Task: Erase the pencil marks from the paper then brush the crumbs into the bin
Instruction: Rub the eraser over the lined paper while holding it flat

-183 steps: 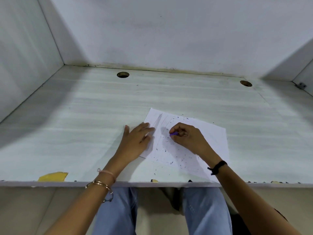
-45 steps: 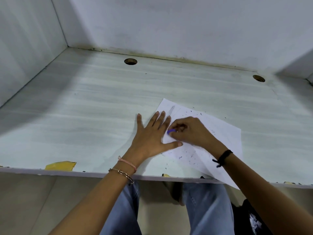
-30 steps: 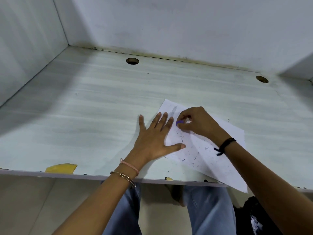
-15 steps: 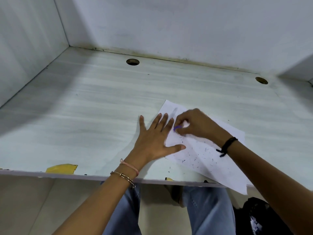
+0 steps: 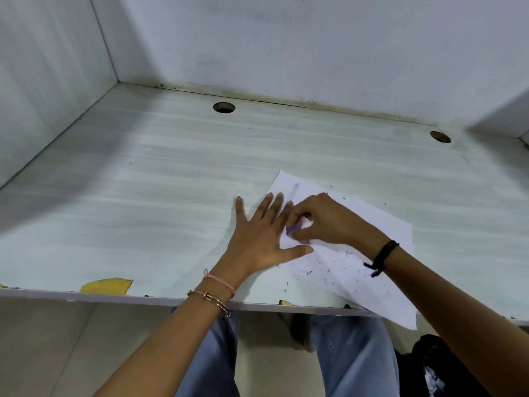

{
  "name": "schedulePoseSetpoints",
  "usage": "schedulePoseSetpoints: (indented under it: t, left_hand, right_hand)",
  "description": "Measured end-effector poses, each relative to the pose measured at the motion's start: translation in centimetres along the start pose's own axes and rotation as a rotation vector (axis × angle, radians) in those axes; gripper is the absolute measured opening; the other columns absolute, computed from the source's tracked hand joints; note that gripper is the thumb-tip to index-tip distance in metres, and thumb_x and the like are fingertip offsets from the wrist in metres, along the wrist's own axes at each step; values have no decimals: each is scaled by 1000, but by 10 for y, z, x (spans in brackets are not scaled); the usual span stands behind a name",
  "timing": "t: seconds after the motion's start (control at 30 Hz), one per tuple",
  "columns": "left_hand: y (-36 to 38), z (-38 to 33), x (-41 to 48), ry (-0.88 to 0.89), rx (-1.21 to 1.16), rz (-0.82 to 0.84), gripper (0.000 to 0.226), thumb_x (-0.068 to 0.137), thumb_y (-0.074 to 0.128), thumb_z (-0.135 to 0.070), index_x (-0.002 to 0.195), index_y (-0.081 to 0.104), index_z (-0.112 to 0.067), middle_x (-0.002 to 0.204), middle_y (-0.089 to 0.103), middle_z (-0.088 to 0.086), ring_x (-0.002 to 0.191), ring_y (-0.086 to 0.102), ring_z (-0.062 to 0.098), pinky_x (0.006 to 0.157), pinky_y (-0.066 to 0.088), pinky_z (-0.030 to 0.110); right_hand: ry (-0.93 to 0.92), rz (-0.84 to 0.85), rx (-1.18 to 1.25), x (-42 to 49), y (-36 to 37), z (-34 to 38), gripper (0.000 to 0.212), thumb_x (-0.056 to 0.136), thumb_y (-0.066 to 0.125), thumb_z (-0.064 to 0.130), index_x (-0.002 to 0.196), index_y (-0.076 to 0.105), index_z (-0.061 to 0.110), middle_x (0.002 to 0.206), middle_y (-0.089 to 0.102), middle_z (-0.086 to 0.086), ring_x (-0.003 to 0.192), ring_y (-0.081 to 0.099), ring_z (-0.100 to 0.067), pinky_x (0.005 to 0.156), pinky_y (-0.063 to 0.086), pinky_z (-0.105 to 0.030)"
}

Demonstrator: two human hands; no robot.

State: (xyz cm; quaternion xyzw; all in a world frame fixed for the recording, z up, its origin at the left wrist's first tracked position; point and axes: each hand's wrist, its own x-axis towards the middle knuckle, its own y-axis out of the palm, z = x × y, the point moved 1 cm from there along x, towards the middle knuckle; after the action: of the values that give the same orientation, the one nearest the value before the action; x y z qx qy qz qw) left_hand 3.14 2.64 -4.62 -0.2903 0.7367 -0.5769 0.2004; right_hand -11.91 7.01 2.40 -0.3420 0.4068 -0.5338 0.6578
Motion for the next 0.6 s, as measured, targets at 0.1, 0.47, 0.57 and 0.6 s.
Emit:
schedulePoseSetpoints:
  t: [0.1, 0.47, 0.57, 0.6]
  left_hand:
    - [-2, -1, -1, -12, -5, 21, 99, 77, 21, -87, 154, -6, -31, 162, -15, -5, 147, -18, 11, 109, -17, 66]
    - [-3, 0, -2, -9, -26, 32, 99, 77, 23, -88, 154, -7, -32, 161, -17, -6, 146, -21, 9, 108, -21, 64]
    - [-2, 0, -1, -10, -28, 21, 96, 79, 20, -86, 154, -5, -33, 162, -16, -6, 147, -19, 9, 109, -19, 64]
    - [-2, -1, -1, -14, -26, 13, 93, 80, 18, -85, 154, -4, -33, 162, -14, -7, 147, -18, 9, 110, -18, 64]
  right_hand:
    - [85, -132, -51, 9, -11, -16, 4, 74, 71, 21, 77, 71, 23, 77, 68, 9, 74, 61, -10, 67, 43, -26]
    - [110, -209, 104, 12, -10, -22, 2, 75, 70, 14, 75, 69, 15, 74, 68, 7, 55, 50, 0, 58, 38, -21]
    - [133, -239, 177, 7, -2, -22, 1, 78, 69, 13, 78, 69, 14, 79, 69, 1, 60, 53, -2, 60, 42, -19]
    - [158, -262, 248, 2, 0, -27, 1, 79, 69, 15, 79, 69, 16, 80, 69, 1, 65, 57, -5, 62, 44, -18]
